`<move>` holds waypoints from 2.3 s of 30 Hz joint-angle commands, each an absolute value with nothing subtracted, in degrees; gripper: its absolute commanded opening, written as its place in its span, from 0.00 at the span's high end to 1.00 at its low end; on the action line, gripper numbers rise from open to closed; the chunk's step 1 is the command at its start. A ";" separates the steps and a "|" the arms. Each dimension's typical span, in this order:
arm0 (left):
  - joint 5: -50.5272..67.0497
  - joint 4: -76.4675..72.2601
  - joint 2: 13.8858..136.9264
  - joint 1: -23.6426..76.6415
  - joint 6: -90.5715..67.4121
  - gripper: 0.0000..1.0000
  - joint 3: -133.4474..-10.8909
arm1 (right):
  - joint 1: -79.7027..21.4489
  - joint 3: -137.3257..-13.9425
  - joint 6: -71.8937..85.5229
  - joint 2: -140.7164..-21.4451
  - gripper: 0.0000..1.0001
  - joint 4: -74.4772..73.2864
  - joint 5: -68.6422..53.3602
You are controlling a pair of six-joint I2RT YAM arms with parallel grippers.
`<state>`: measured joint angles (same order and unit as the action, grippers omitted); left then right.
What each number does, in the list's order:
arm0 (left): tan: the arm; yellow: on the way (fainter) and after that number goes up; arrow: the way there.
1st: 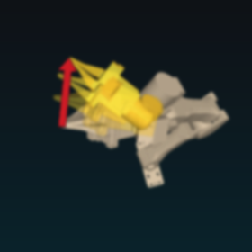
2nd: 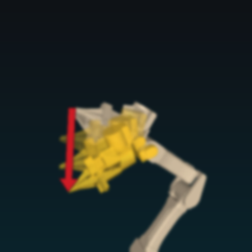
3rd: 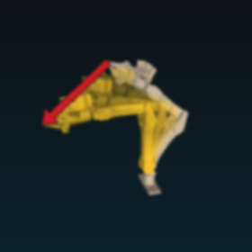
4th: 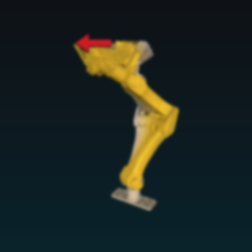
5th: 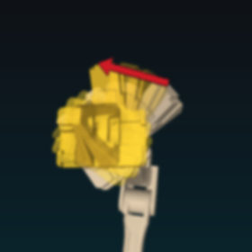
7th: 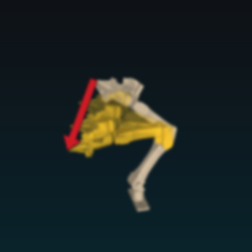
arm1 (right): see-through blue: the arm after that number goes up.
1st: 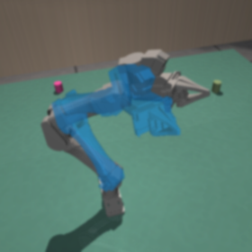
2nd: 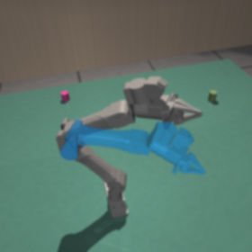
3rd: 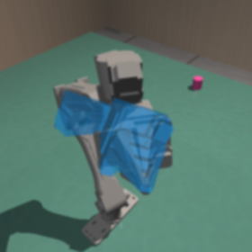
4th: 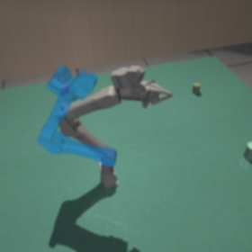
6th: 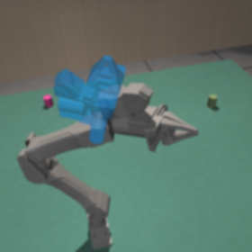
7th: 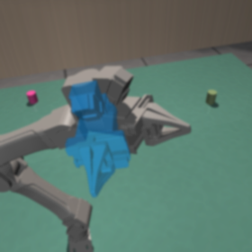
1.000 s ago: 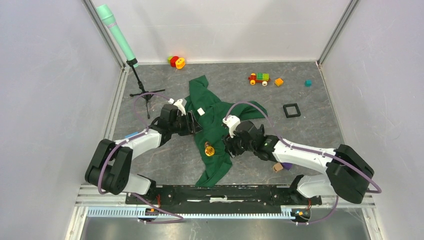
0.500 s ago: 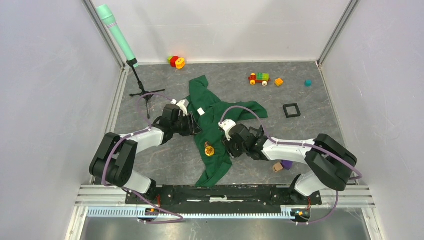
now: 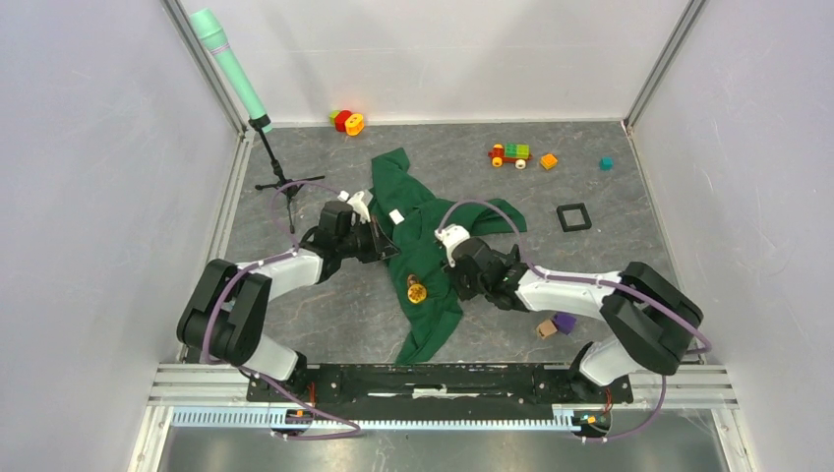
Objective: Remove the brooch from the garment
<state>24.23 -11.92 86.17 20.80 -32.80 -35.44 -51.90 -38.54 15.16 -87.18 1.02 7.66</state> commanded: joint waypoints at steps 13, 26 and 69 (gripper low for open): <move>15.76 8.18 72.27 23.62 -33.76 0.98 -64.85 | -37.15 -53.39 8.71 -64.63 1.00 -12.59 10.84; 2.79 2.90 57.76 21.09 -40.53 0.98 -31.96 | -38.71 -47.03 10.23 -70.19 1.00 -14.55 -0.47; -5.30 5.52 64.36 46.59 -37.33 0.77 -27.16 | -44.65 -45.00 4.78 -87.82 0.85 5.91 -32.07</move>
